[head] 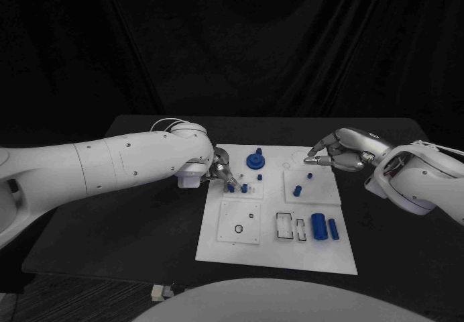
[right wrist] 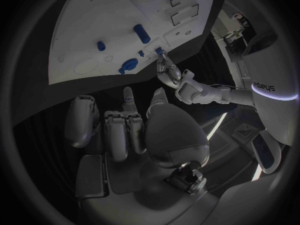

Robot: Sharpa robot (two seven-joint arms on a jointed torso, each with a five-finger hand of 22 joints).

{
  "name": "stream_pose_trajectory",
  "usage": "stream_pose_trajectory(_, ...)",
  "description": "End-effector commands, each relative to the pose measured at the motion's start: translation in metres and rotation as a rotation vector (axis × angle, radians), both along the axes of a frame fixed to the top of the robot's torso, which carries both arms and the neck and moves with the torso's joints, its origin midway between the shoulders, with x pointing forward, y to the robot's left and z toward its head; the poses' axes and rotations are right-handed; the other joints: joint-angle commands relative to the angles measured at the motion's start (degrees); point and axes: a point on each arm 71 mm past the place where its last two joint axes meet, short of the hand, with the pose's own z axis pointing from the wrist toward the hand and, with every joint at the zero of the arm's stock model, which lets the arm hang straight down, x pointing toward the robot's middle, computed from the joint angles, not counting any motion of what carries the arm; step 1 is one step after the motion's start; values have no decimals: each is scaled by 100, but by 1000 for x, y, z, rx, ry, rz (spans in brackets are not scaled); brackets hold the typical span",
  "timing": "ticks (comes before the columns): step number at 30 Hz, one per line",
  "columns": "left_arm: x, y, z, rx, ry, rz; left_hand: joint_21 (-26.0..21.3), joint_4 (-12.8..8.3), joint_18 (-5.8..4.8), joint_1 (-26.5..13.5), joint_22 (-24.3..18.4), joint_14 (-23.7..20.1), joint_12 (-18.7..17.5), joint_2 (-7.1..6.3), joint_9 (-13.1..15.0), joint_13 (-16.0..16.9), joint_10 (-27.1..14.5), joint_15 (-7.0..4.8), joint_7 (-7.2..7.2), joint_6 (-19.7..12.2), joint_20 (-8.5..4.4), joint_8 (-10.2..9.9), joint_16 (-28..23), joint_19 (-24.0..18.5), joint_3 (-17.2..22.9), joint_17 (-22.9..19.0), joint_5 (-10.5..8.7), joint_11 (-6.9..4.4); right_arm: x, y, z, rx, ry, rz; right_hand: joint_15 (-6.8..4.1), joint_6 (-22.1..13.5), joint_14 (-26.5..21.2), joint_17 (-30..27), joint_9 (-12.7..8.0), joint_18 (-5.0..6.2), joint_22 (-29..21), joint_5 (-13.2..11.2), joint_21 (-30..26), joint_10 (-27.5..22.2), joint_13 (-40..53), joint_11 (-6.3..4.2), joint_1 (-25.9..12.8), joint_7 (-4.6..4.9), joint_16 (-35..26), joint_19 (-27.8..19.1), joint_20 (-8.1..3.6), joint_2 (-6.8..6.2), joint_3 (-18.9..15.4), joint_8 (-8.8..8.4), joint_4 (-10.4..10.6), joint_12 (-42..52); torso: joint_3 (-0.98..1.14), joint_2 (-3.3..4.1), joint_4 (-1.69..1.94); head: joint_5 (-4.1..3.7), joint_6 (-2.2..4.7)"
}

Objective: Assemble the parts on the task board

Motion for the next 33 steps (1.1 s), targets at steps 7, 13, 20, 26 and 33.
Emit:
stream_pose_trajectory(7, -2, -3, -1, -3, 16, -20, -47, 54, 95, -75, 958, 605, 20, -14, 129, 1507, 595, 2, 27, -21, -6, 65, 15, -33, -178, 1509, -22, 8, 0, 0, -2, -6, 9, -5, 24, 38, 601, 1509, -10, 51, 966, 20, -36, 597, 1508, 40, 18, 17, 17, -40, 12, 23, -34, -23, 3, 20, 1, -1, -1, 8, -1)
stream_pose_trajectory(13, -2, -3, -1, -3, 18, -23, -56, 91, 94, -6, 967, 605, 20, 29, 359, 1507, 595, -3, 14, -101, -13, 222, 15, -28, -332, 1509, -22, 1, 0, 0, -2, -7, 10, -4, 24, 38, 601, 1509, -10, 51, 966, 20, -36, 597, 1508, 40, 18, 17, 17, -40, 12, 23, -34, -23, 3, 20, 1, -1, -1, 9, -1)
stream_pose_trajectory(20, -2, -3, -1, -3, 18, -22, -93, 82, 97, 226, 981, 605, 20, 150, 1014, 1507, 595, -26, -25, -310, -31, 670, 15, -24, -565, 1509, -15, -32, 0, 0, -2, -7, 10, -4, 24, 38, 601, 1509, -10, 51, 966, 20, -36, 597, 1508, 40, 18, 17, 17, -40, 12, 23, -34, -23, 3, 20, 1, -1, 0, 9, -1)
stream_pose_trajectory(26, -2, -2, -1, -3, 17, -20, -114, -40, 99, 465, 992, 605, 20, 282, 1167, 1507, 595, -19, -25, -456, -21, 690, 15, -18, -493, 1509, 339, -27, 0, 0, -2, -8, 11, -4, 24, 38, 601, 1509, -10, 51, 966, 20, -36, 597, 1508, 40, 18, 17, 17, -40, 12, 23, -34, -23, 3, 20, 1, 1, 1, 7, -1)
stream_pose_trajectory(33, -1, -2, -2, -1, 19, -21, -147, -217, 102, 660, 1012, 605, 20, 303, 1169, 1507, 595, -36, -53, -477, -43, 564, 15, -16, -147, 1509, 1798, -55, 0, 0, -2, -8, 11, -4, 26, 40, 601, 1509, -11, 52, 964, 38, -45, 597, 1508, 42, 22, 18, 17, -42, 14, 38, -44, -28, 6, 20, 2, 3, 0, 5, -1)
